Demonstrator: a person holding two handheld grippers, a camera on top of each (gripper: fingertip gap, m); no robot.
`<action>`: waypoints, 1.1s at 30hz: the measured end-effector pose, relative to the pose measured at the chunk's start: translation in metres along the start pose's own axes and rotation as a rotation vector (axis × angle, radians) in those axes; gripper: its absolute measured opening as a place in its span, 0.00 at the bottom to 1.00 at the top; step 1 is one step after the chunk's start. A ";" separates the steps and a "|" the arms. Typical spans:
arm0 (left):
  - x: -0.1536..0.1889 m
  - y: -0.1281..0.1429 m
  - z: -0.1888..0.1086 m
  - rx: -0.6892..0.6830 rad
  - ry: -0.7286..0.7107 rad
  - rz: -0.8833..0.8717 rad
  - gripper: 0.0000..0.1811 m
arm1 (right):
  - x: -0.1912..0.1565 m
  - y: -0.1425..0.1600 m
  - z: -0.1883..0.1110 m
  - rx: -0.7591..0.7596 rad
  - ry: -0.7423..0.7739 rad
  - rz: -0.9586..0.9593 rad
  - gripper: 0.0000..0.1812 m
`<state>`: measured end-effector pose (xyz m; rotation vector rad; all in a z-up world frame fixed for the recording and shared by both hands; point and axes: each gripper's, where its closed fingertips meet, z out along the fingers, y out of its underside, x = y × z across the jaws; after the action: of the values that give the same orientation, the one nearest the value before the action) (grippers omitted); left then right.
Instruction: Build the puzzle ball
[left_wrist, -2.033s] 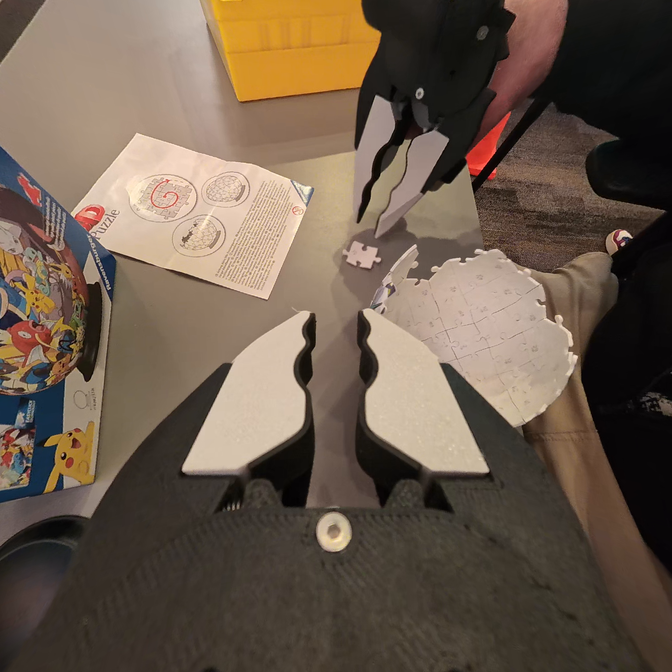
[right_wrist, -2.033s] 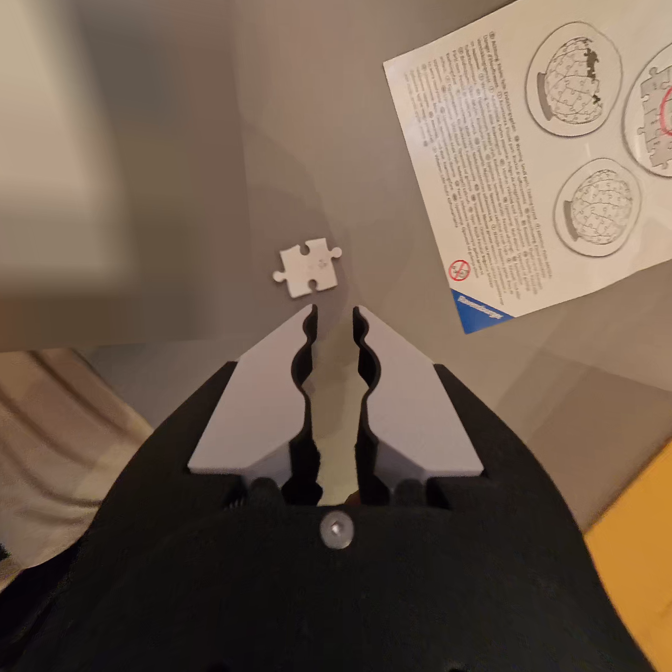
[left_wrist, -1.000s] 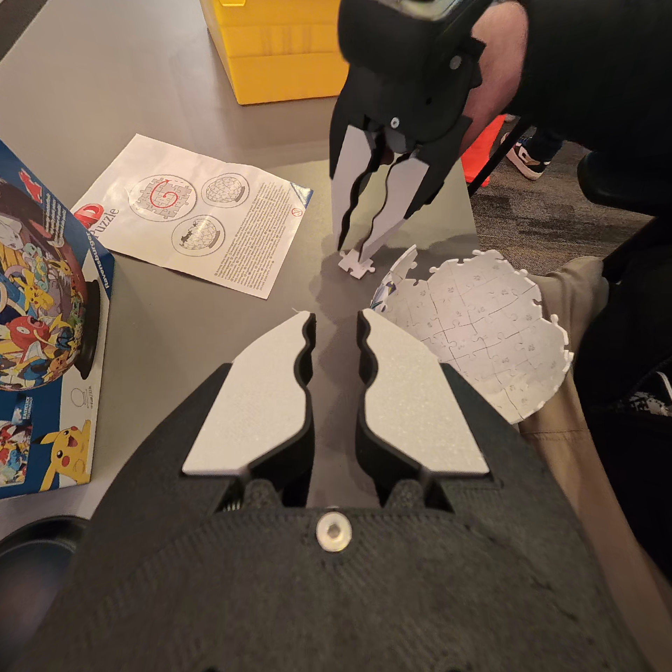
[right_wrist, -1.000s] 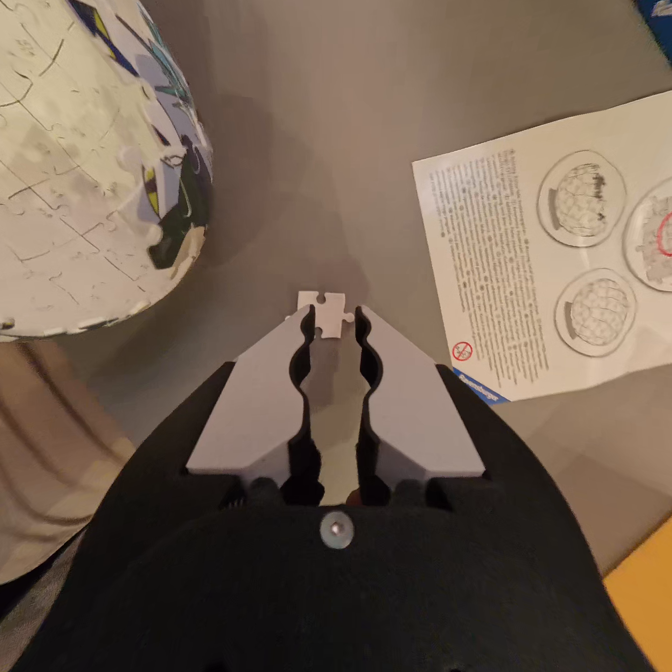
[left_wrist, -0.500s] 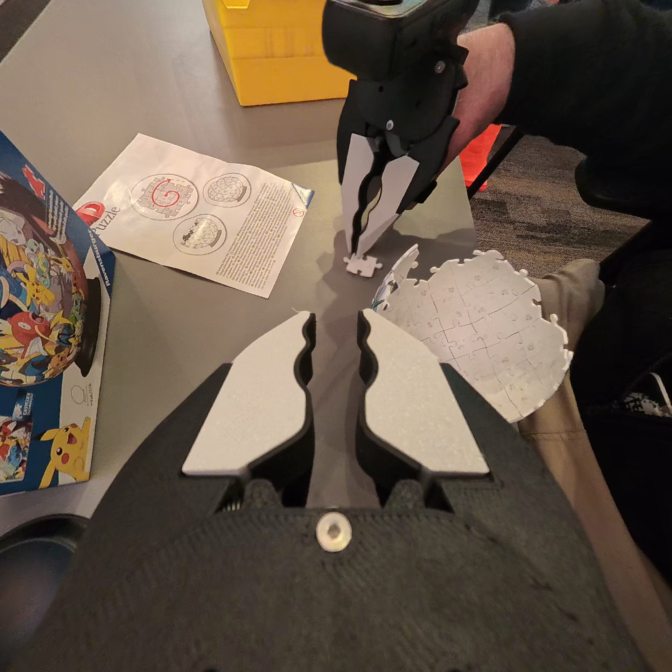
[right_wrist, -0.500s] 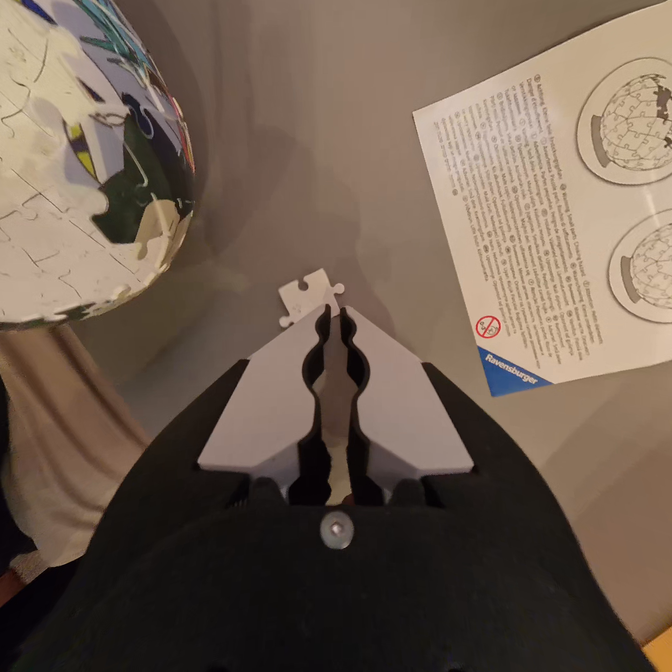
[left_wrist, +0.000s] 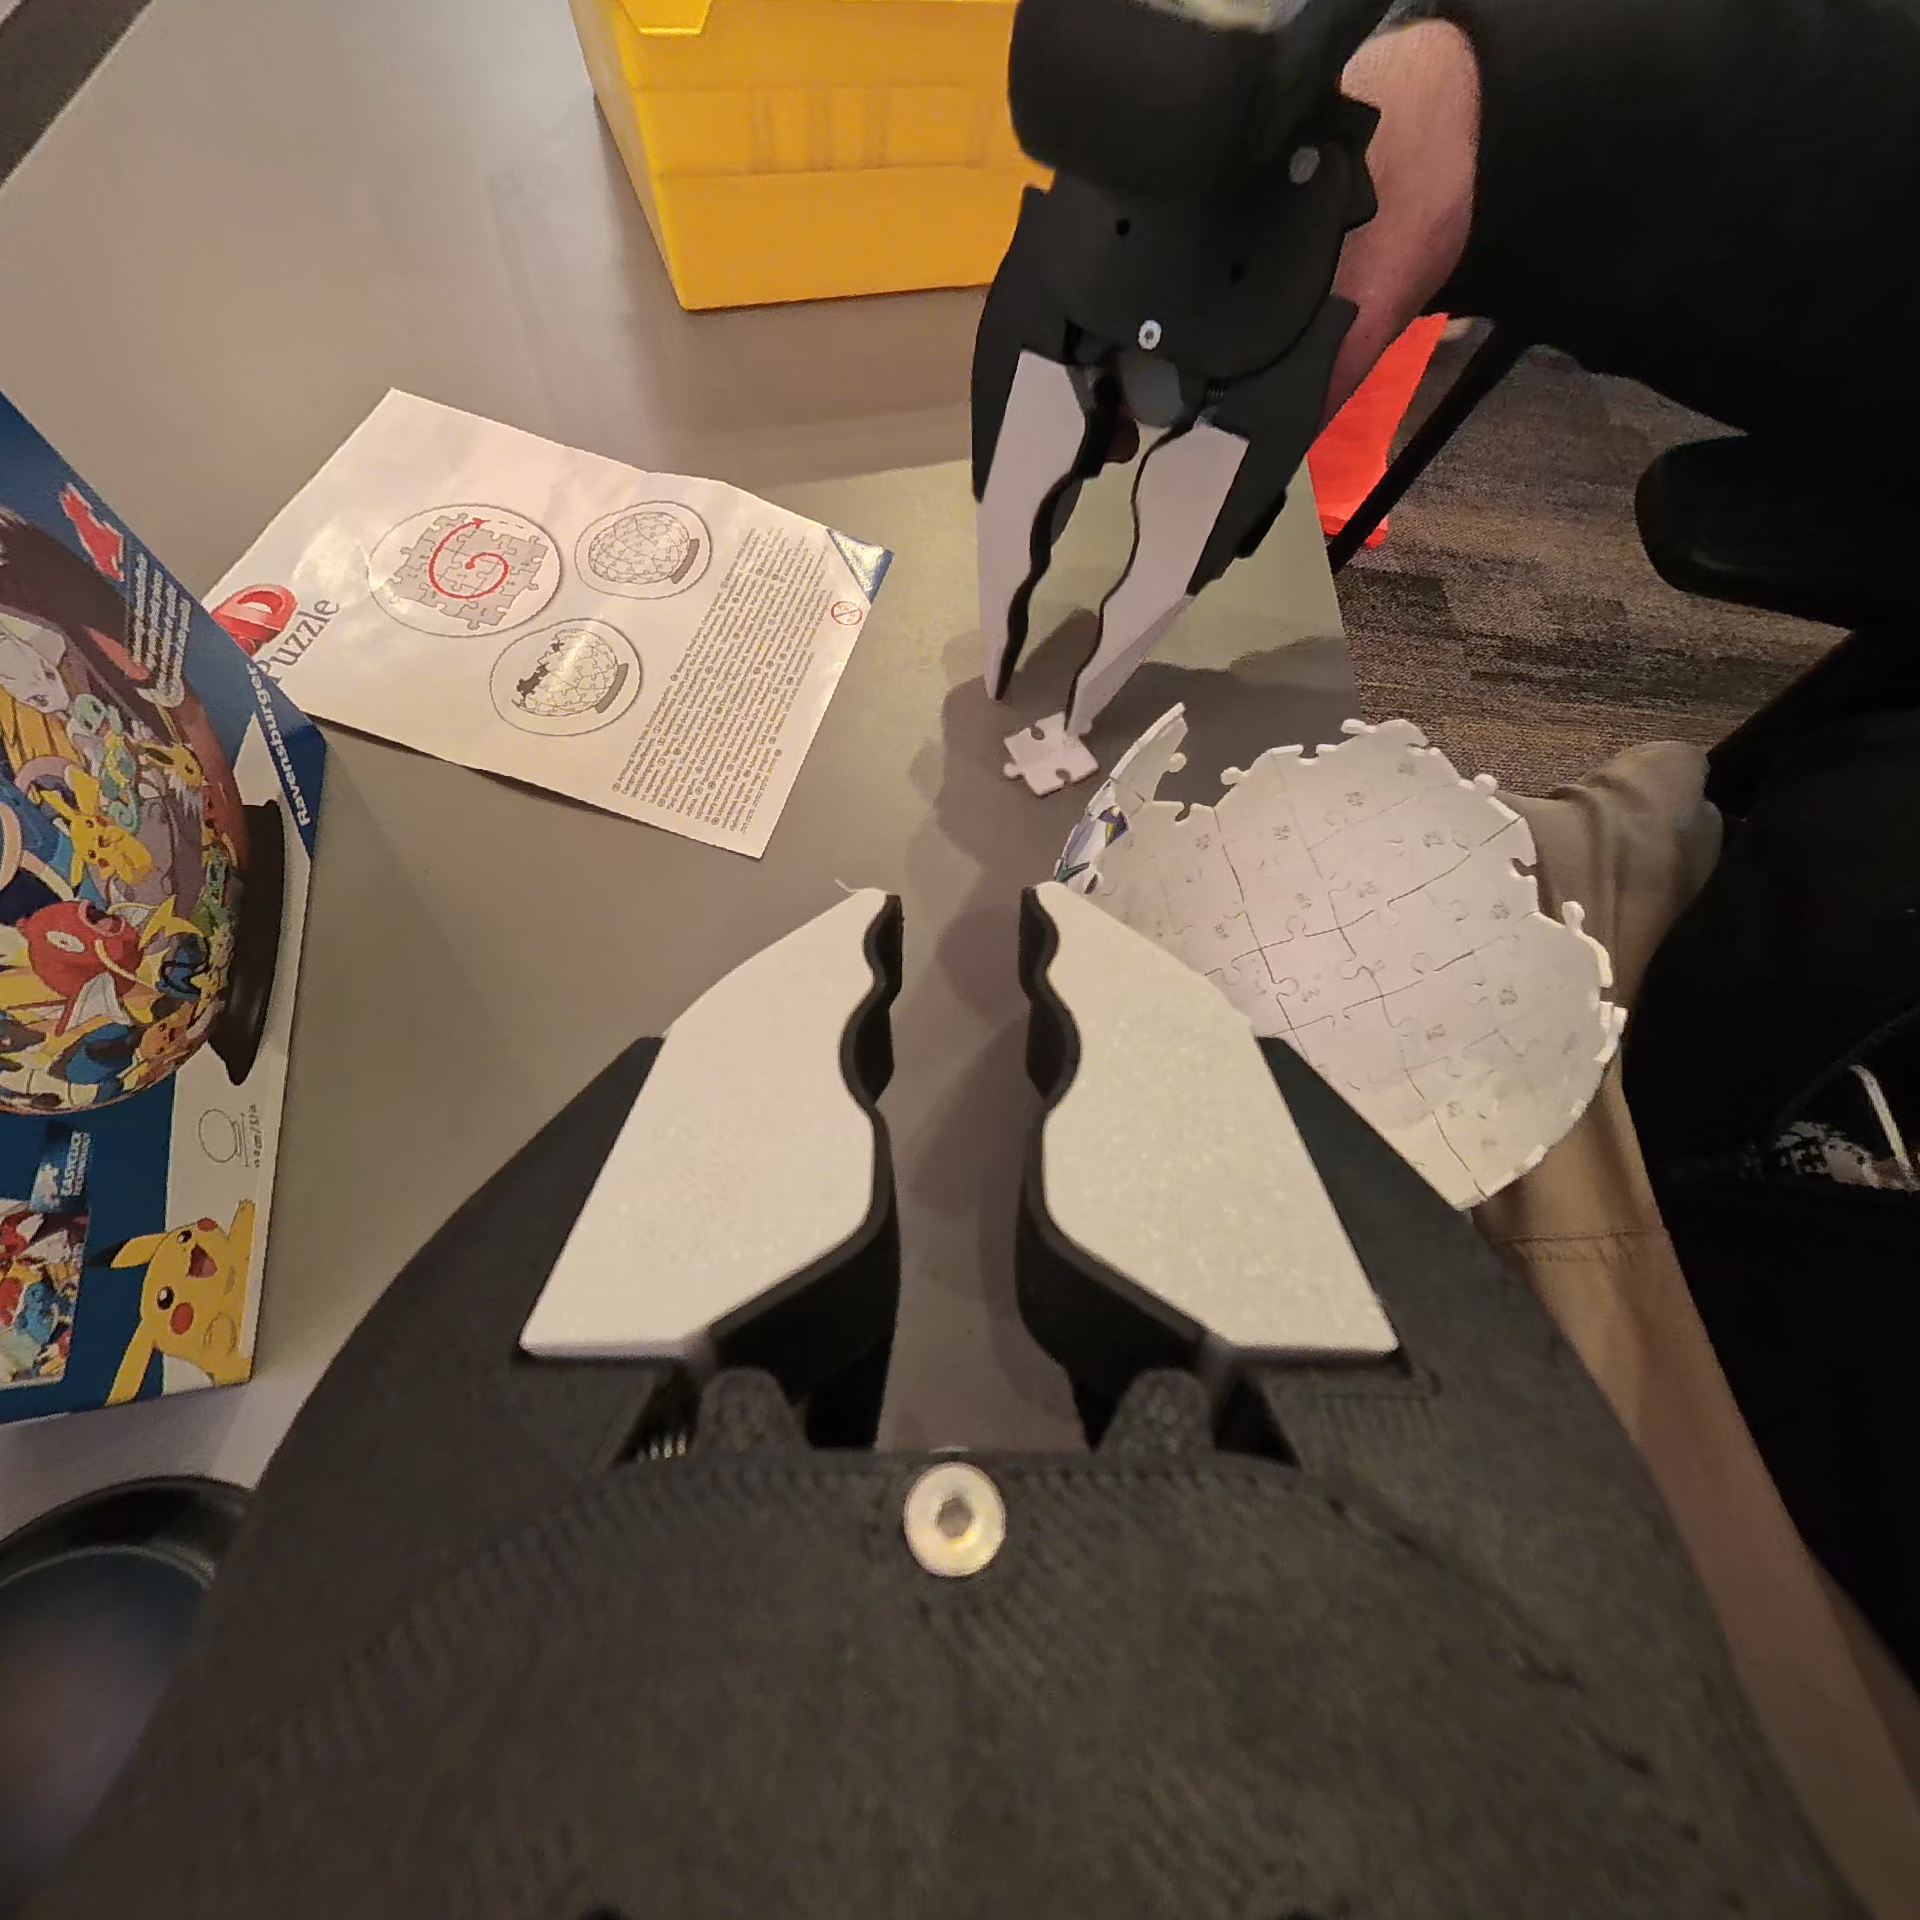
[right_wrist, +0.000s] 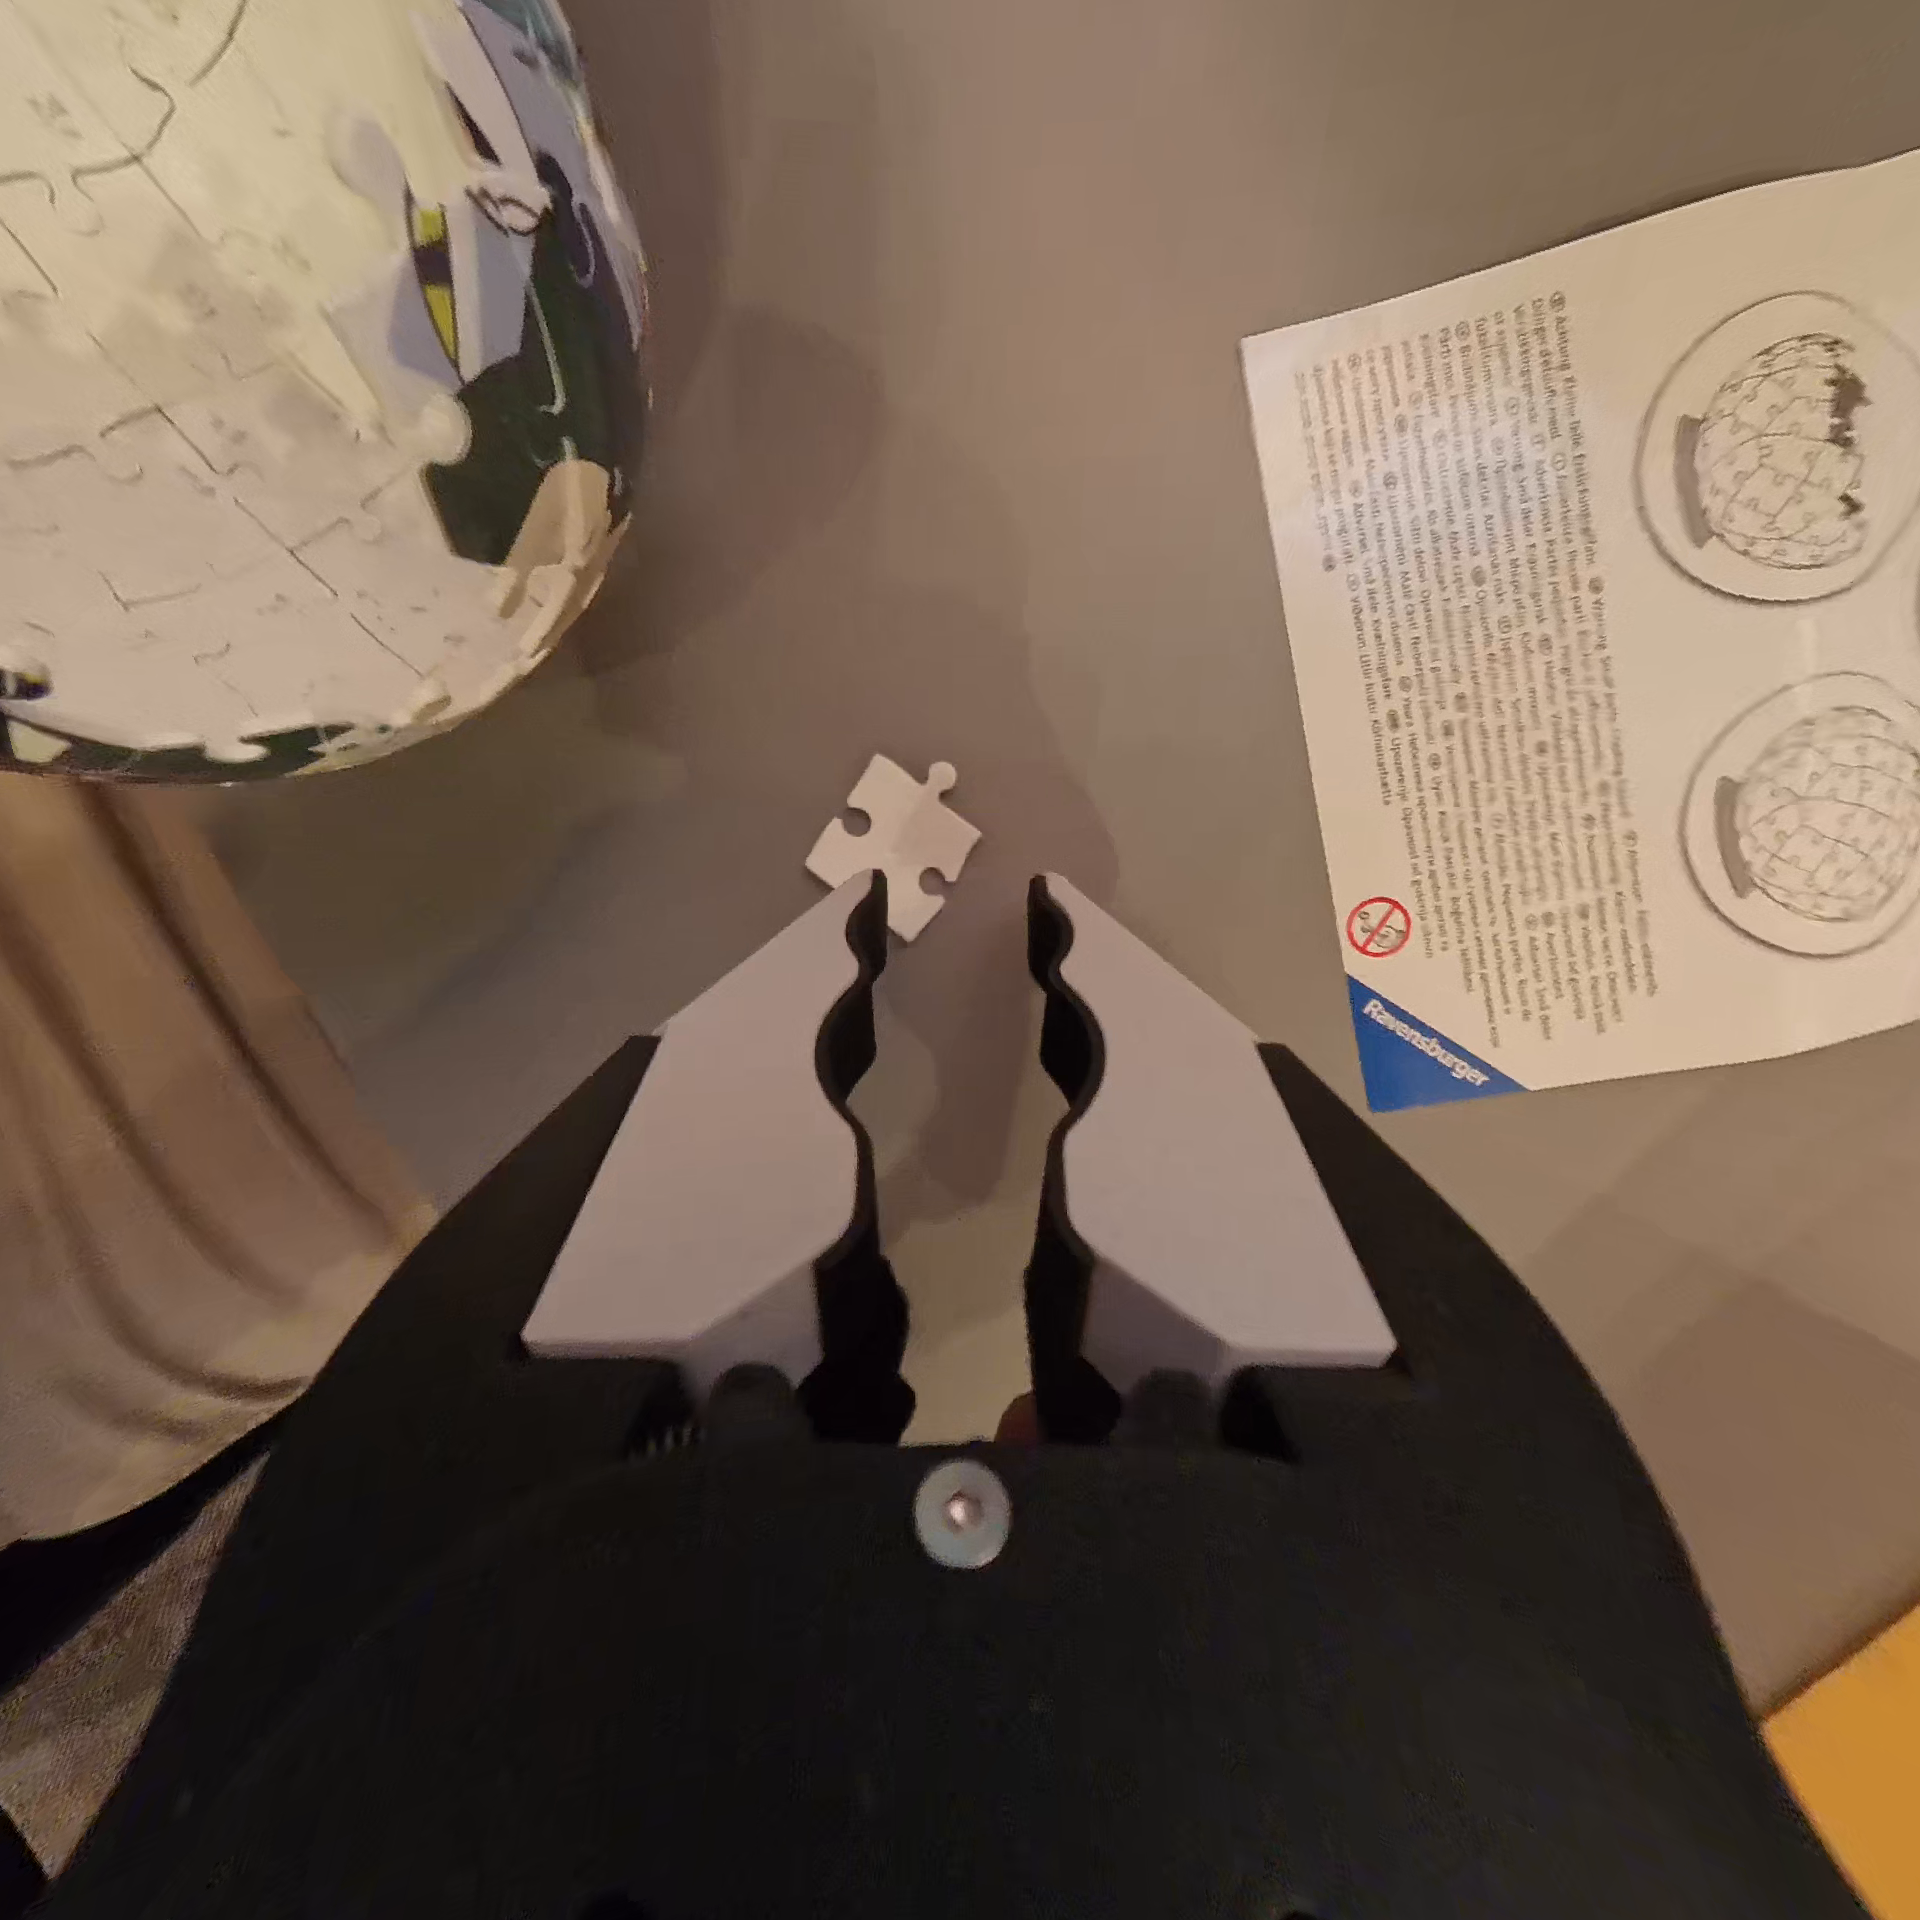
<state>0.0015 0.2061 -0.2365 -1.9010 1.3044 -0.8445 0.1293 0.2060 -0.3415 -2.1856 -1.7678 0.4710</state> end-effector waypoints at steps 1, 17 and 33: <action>0.000 0.000 0.000 0.000 -0.001 0.000 0.12 | -0.001 0.001 0.003 -0.014 0.000 -0.010 0.14; -0.001 0.002 0.002 -0.002 0.003 -0.006 0.12 | -0.019 0.003 0.004 -0.006 0.017 -0.009 0.21; -0.002 0.001 -0.001 0.001 -0.002 -0.007 0.11 | -0.012 0.000 0.006 -0.200 -0.136 -0.580 0.23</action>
<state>0.0003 0.2074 -0.2370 -1.9065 1.2966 -0.8461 0.1244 0.1947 -0.3465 -1.6554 -2.4861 0.3154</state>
